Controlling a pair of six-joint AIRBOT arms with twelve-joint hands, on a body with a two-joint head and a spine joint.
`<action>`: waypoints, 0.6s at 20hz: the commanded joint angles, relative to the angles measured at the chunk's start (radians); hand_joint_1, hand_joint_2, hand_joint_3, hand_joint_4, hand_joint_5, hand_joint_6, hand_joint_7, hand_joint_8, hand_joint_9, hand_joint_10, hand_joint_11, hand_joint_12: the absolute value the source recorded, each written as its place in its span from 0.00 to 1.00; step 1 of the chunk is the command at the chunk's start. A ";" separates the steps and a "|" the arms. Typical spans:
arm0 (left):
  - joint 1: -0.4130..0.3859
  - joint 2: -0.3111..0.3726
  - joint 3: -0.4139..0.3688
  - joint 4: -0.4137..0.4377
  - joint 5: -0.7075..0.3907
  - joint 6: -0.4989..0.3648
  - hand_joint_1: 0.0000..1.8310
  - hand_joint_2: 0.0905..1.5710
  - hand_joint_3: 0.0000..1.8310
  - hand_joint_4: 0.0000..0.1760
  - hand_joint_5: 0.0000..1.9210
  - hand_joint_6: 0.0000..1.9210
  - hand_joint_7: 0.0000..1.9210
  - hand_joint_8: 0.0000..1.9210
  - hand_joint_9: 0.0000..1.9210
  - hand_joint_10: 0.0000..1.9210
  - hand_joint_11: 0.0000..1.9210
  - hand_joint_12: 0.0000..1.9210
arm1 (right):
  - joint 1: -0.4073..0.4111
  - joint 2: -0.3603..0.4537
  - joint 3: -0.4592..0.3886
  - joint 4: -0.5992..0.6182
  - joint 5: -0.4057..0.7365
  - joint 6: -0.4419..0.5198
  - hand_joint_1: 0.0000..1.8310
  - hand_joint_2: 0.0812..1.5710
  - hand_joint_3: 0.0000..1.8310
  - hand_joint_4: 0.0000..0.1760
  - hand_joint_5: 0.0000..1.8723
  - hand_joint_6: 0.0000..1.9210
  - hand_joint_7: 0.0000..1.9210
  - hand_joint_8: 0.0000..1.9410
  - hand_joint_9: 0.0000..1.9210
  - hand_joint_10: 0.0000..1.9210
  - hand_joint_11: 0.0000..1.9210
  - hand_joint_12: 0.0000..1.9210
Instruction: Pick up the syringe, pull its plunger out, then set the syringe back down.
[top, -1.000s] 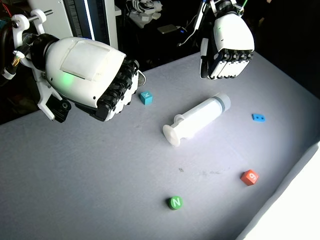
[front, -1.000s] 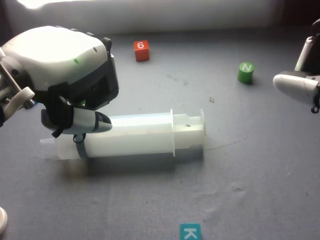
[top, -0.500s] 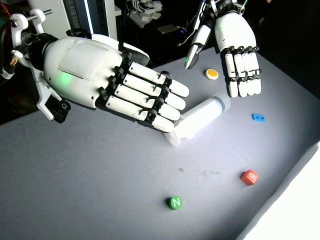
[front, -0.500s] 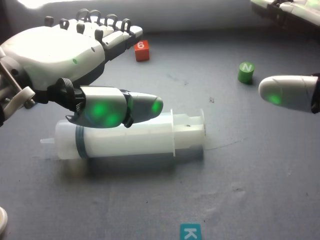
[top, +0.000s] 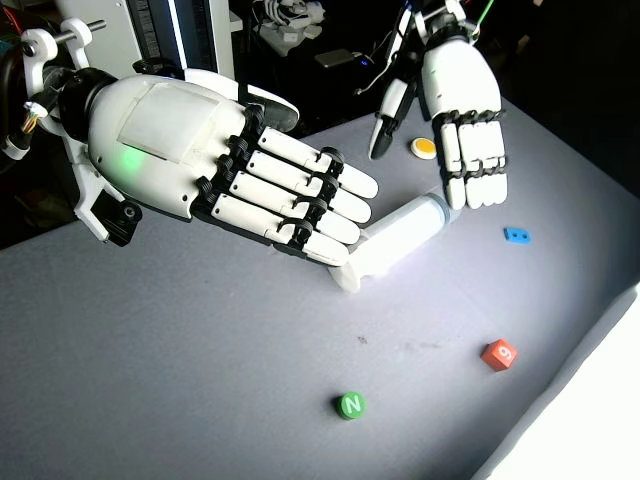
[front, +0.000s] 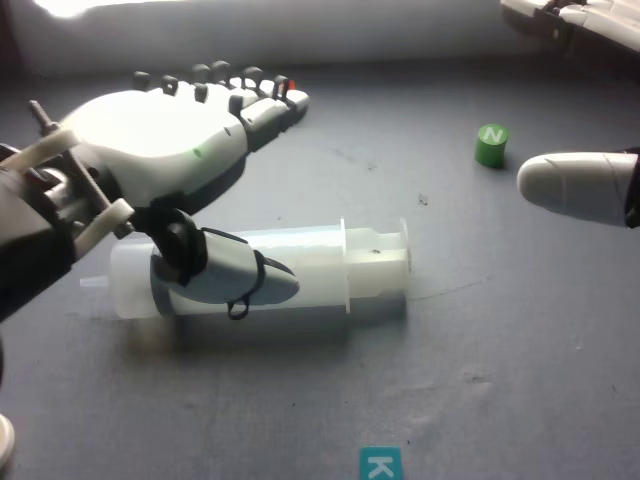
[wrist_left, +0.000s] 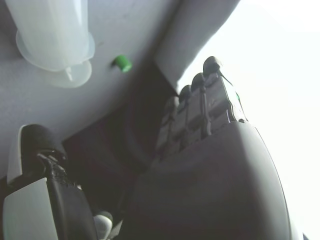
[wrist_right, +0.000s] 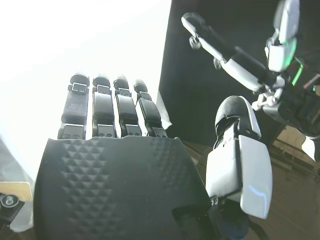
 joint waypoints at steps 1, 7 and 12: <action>-0.001 -0.009 0.007 0.036 -0.073 -0.002 0.39 0.61 0.01 0.00 0.00 0.00 0.00 0.00 0.01 0.00 0.01 0.13 | 0.004 0.003 0.000 -0.012 0.124 0.009 0.02 0.69 0.00 0.00 0.00 0.00 0.00 0.00 0.00 0.00 0.00 0.00; 0.087 -0.078 0.032 0.012 -0.159 -0.021 0.42 0.62 0.00 0.00 0.00 0.00 0.01 0.00 0.02 0.00 0.00 0.16 | -0.002 0.003 0.000 -0.012 0.124 0.009 0.02 0.69 0.00 0.00 0.00 0.00 0.00 0.00 0.00 0.00 0.00 0.00; 0.130 -0.128 0.077 0.024 -0.161 -0.021 0.40 0.62 0.00 0.00 0.00 0.00 0.01 0.00 0.02 0.00 0.00 0.17 | -0.002 0.002 0.000 -0.012 0.124 0.009 0.01 0.69 0.00 0.00 0.01 0.00 0.00 0.00 0.00 0.00 0.00 0.00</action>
